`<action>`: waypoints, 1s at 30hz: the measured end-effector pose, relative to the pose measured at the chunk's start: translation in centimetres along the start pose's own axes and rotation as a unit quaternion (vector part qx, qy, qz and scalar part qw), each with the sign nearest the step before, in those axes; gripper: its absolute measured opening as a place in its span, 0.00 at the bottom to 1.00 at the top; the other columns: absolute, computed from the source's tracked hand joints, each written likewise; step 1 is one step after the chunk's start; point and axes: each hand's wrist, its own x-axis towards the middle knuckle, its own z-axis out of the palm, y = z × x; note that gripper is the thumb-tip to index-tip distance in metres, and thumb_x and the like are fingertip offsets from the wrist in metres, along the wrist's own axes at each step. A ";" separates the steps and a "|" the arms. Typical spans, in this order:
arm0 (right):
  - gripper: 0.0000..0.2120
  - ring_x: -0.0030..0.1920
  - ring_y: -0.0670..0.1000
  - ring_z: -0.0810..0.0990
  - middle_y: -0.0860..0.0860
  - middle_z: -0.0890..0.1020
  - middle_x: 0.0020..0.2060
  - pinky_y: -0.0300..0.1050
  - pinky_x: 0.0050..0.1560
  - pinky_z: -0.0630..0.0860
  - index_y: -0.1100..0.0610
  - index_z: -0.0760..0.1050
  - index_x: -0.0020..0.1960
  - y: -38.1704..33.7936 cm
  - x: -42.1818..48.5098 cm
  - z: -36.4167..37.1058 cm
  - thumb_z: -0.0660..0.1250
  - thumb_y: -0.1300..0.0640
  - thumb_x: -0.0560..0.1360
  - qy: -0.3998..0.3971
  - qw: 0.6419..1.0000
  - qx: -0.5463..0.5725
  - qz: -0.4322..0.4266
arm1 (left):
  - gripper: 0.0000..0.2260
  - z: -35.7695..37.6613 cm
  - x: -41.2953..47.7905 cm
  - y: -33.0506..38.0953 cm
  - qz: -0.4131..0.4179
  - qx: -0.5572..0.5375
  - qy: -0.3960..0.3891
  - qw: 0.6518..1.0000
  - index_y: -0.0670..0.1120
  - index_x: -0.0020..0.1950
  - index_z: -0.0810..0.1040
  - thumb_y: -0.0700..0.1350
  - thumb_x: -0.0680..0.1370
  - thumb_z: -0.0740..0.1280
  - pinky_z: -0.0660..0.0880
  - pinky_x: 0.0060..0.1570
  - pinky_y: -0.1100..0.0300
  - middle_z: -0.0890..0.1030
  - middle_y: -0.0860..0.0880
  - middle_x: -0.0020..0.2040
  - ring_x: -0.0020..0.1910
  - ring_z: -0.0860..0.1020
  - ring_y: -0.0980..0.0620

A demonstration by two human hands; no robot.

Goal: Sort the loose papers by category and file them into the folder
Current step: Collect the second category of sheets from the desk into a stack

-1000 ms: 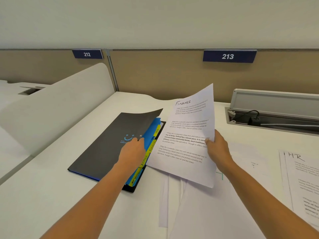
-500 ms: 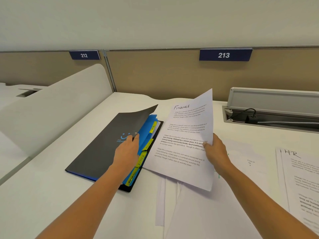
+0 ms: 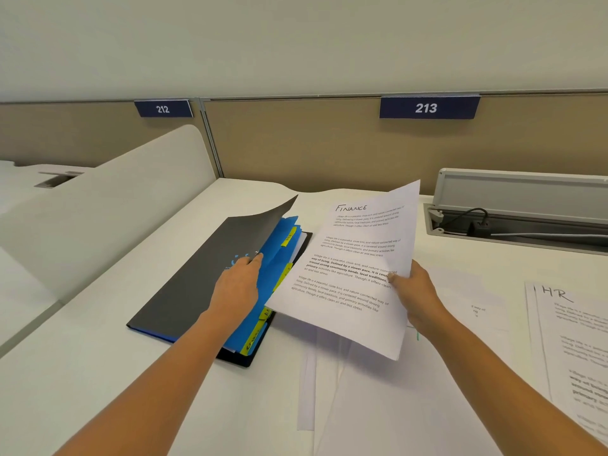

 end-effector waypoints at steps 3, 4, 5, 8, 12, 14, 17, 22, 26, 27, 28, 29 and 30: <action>0.18 0.56 0.59 0.77 0.55 0.78 0.57 0.57 0.59 0.74 0.56 0.70 0.65 -0.1 -0.1 0.3 0.56 0.67 0.78 -0.009 1.000 0.026 0.004 | 0.25 -0.2 0.2 -0.2 0.006 -0.015 0.005 1.000 0.45 0.75 0.56 0.34 0.79 0.55 0.68 0.61 0.57 0.70 0.45 0.67 0.64 0.72 0.46; 0.17 0.56 0.59 0.77 0.54 0.78 0.56 0.56 0.59 0.74 0.55 0.70 0.65 -0.1 -0.2 0.6 0.56 0.67 0.79 -0.015 0.999 0.029 0.005 | 0.25 -0.3 0.2 -0.2 0.009 -0.020 0.008 1.000 0.46 0.75 0.57 0.33 0.79 0.55 0.68 0.61 0.58 0.72 0.45 0.67 0.63 0.72 0.46; 0.17 0.55 0.58 0.78 0.53 0.78 0.55 0.56 0.58 0.75 0.55 0.70 0.65 -0.1 -0.3 0.9 0.56 0.67 0.79 -0.023 0.999 0.029 0.006 | 0.26 -0.4 0.2 -0.3 0.011 -0.025 0.012 1.000 0.48 0.75 0.57 0.32 0.79 0.54 0.69 0.59 0.59 0.73 0.46 0.66 0.61 0.74 0.47; 0.17 0.55 0.58 0.79 0.53 0.79 0.56 0.59 0.59 0.75 0.54 0.71 0.64 0.1 -0.9 2.1 0.56 0.67 0.79 -0.056 0.998 0.020 0.009 | 0.27 -1.0 -0.1 -0.1 0.006 -0.050 0.016 0.999 0.51 0.75 0.57 0.32 0.79 0.54 0.72 0.52 0.60 0.78 0.44 0.60 0.52 0.78 0.46; 0.18 0.55 0.58 0.79 0.55 0.79 0.57 0.58 0.59 0.75 0.56 0.70 0.65 0.5 -1.9 4.0 0.56 0.67 0.78 -0.088 0.996 0.002 0.019 | 0.25 -1.7 -0.5 0.1 -0.015 -0.061 0.011 0.998 0.50 0.75 0.56 0.34 0.80 0.55 0.73 0.46 0.60 0.80 0.42 0.49 0.38 0.70 0.52; 0.18 0.55 0.58 0.79 0.55 0.79 0.57 0.56 0.58 0.76 0.56 0.70 0.65 0.6 -2.4 4.9 0.56 0.67 0.78 -0.105 0.994 -0.005 0.020 | 0.25 -2.0 -0.6 0.0 -0.026 -0.082 0.010 0.996 0.50 0.75 0.57 0.34 0.80 0.55 0.74 0.45 0.58 0.78 0.42 0.44 0.37 0.70 0.51; 0.18 0.56 0.58 0.78 0.55 0.79 0.57 0.54 0.57 0.76 0.56 0.70 0.65 0.5 -3.0 6.4 0.56 0.67 0.77 -0.130 0.991 -0.020 0.019 | 0.23 -2.5 -0.6 -0.1 -0.035 -0.129 0.006 0.991 0.50 0.74 0.59 0.37 0.80 0.56 0.75 0.44 0.57 0.76 0.43 0.41 0.37 0.72 0.49; 0.17 0.56 0.57 0.78 0.55 0.78 0.58 0.55 0.59 0.75 0.56 0.70 0.64 0.5 -3.3 8.6 0.57 0.65 0.77 -0.138 0.990 -0.031 0.022 | 0.21 -2.8 -0.5 -0.8 -0.042 -0.164 0.030 0.985 0.50 0.73 0.62 0.37 0.81 0.53 0.69 0.37 0.62 0.72 0.48 0.38 0.32 0.69 0.52; 0.16 0.51 0.55 0.77 0.52 0.77 0.52 0.46 0.49 0.75 0.54 0.70 0.60 0.0 -3.4 9.6 0.55 0.67 0.77 -0.137 0.990 -0.013 0.032 | 0.20 -3.1 -0.8 -1.7 -0.031 -0.241 0.028 0.970 0.49 0.72 0.64 0.37 0.80 0.54 0.72 0.37 0.62 0.77 0.46 0.41 0.30 0.70 0.55; 0.16 0.51 0.56 0.77 0.53 0.77 0.52 0.46 0.48 0.75 0.55 0.70 0.61 -0.2 -3.4 9.9 0.55 0.67 0.76 -0.137 0.990 -0.006 0.035 | 0.20 -3.3 -0.8 -1.9 -0.029 -0.251 0.028 0.967 0.49 0.72 0.65 0.36 0.80 0.54 0.72 0.38 0.62 0.79 0.45 0.44 0.30 0.70 0.55; 0.17 0.52 0.56 0.78 0.53 0.78 0.52 0.46 0.49 0.76 0.56 0.71 0.61 -0.4 -3.3 10.2 0.55 0.68 0.76 -0.135 0.990 0.000 0.038 | 0.21 -3.3 -0.8 -2.1 -0.032 -0.257 0.030 0.965 0.50 0.72 0.65 0.36 0.80 0.55 0.72 0.36 0.63 0.80 0.44 0.46 0.30 0.70 0.55; 0.16 0.52 0.57 0.78 0.54 0.78 0.52 0.47 0.50 0.77 0.56 0.71 0.60 -0.6 -3.2 10.4 0.55 0.68 0.76 -0.128 0.991 0.006 0.041 | 0.21 -3.3 -0.7 -2.4 -0.036 -0.260 0.033 0.964 0.50 0.71 0.65 0.36 0.80 0.55 0.71 0.34 0.65 0.80 0.43 0.46 0.29 0.69 0.54; 0.15 0.52 0.57 0.78 0.54 0.78 0.52 0.49 0.51 0.77 0.55 0.70 0.57 -0.8 -3.0 10.6 0.54 0.68 0.76 -0.118 0.992 0.012 0.043 | 0.21 -3.3 -0.6 -2.7 -0.041 -0.260 0.037 0.964 0.50 0.71 0.66 0.35 0.80 0.55 0.69 0.32 0.66 0.80 0.43 0.44 0.28 0.68 0.54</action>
